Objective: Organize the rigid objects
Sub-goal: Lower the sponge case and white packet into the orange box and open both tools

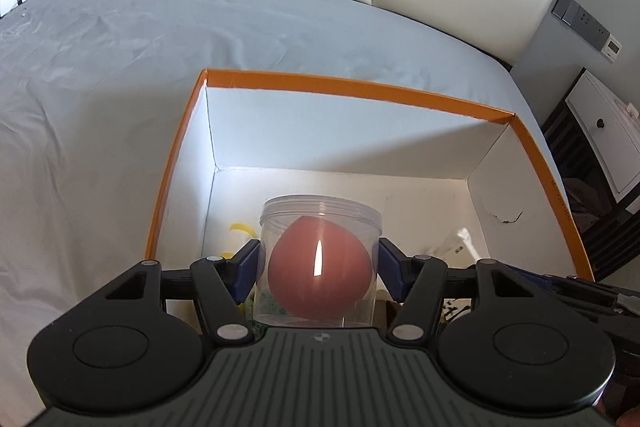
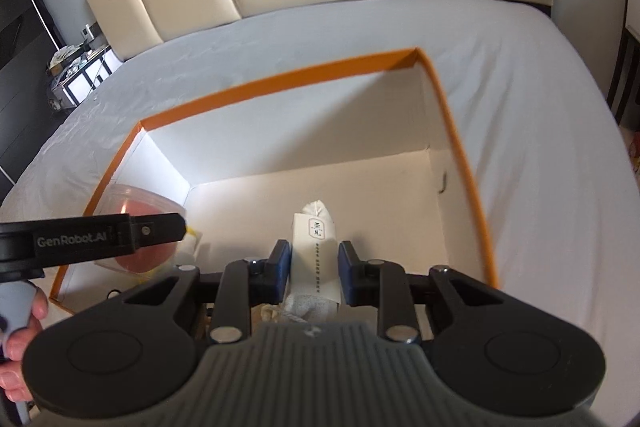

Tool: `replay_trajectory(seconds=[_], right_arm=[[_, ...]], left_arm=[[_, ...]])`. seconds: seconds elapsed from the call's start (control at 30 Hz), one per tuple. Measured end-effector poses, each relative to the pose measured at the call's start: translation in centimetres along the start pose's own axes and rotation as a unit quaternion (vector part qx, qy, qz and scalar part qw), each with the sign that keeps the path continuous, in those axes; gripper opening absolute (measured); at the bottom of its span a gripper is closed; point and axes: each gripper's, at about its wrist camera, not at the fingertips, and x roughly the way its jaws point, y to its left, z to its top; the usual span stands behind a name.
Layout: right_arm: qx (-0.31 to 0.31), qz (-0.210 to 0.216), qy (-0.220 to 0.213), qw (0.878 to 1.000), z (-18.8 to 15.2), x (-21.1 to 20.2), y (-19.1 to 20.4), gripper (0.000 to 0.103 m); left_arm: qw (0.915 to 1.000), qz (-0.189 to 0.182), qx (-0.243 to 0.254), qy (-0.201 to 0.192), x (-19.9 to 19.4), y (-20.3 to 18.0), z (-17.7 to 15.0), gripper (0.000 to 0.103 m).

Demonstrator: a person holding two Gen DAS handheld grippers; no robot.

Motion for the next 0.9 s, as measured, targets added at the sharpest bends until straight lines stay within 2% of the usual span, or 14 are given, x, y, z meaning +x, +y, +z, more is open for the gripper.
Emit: replay_trajectory(seconds=[0.27,0.33,0.4,0.53,0.7,0.9], right_arm=[[-0.008,0.015,0.026,1.0,-0.4,1.0,2.0,0.026],[-0.014,0.022,0.027,0.999,-0.5,1.1,2.4,0.026],[-0.014,0.036,0.033,0.999,-0.4,1.2,2.5,0.02],[0.007,0.052,0.043,0.998,-0.3,1.5,1.7,0.024],[0.027,0.061,0.031,0.997,0.2,1.2,0.9,0.026],[0.023,0.032,-0.003,0.999,0.6,0.6,-0.3,0.029]], left_arm=[[0.9986,-0.036,-0.032,0.022,0.7,1.2,-0.1,0.07],[0.9986,-0.035,-0.034,0.019,0.7,1.3,-0.1,0.07],[0.9986,-0.035,-0.036,0.017,0.8,1.3,-0.1,0.07],[0.998,-0.042,-0.044,0.015,1.1,1.4,0.2,0.07],[0.9983,-0.041,-0.039,0.017,1.4,1.1,1.7,0.07],[0.9991,-0.035,-0.017,0.017,2.4,-0.4,3.5,0.07]])
